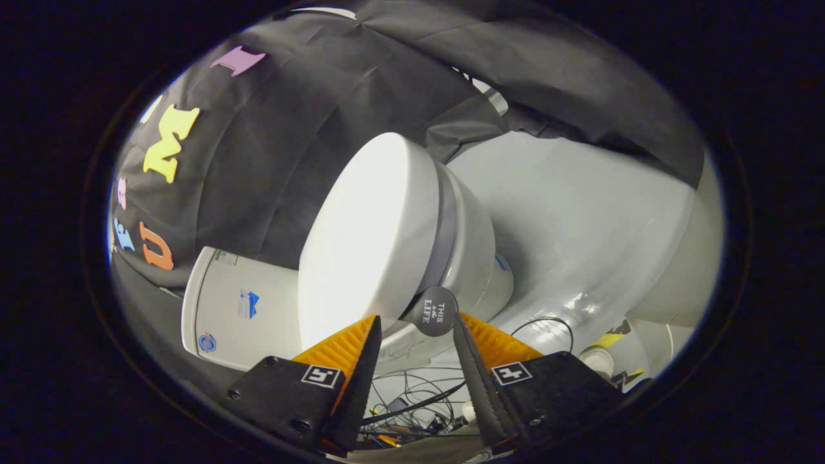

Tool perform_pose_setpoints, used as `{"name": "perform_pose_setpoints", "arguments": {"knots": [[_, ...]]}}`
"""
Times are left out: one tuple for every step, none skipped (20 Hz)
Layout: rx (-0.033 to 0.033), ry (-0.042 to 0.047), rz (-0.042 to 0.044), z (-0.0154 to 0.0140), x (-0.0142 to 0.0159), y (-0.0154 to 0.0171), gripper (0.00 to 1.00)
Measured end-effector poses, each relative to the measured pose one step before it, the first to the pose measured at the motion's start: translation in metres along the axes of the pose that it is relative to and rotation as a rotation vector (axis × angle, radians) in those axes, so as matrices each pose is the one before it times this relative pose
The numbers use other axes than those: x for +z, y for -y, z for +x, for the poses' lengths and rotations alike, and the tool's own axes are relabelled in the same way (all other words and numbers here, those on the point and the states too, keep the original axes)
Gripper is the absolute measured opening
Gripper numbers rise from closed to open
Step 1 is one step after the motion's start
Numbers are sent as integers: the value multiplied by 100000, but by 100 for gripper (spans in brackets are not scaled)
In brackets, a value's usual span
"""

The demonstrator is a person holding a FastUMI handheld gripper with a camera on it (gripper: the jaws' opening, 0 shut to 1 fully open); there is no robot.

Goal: Open the toilet lid.

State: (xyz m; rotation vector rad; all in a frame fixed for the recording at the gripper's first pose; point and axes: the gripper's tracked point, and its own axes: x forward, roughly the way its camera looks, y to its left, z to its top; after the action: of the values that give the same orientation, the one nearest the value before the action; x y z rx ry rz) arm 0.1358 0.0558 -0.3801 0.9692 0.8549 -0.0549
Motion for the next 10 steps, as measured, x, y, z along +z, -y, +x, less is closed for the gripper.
{"name": "perform_pose_setpoints", "arguments": {"knots": [[2258,35,3672,-119,134,14,69],[2492,652,3814,-380,477,61,67],[334,384,2408,143,226,434,66],[-2944,24,19,239,220,1142,64],[-1411,1625,-73,294,152,627,62],[1798,-559,1081,367,98,-287,61],[2212,-1118,454,82,-144,-754,60],[-293,-777,-2178,555,-159,-105,60],[-2122,-1027,-3194,681,-147,388,60],[-932,-1255,-1758,511,-101,-104,59]]}}
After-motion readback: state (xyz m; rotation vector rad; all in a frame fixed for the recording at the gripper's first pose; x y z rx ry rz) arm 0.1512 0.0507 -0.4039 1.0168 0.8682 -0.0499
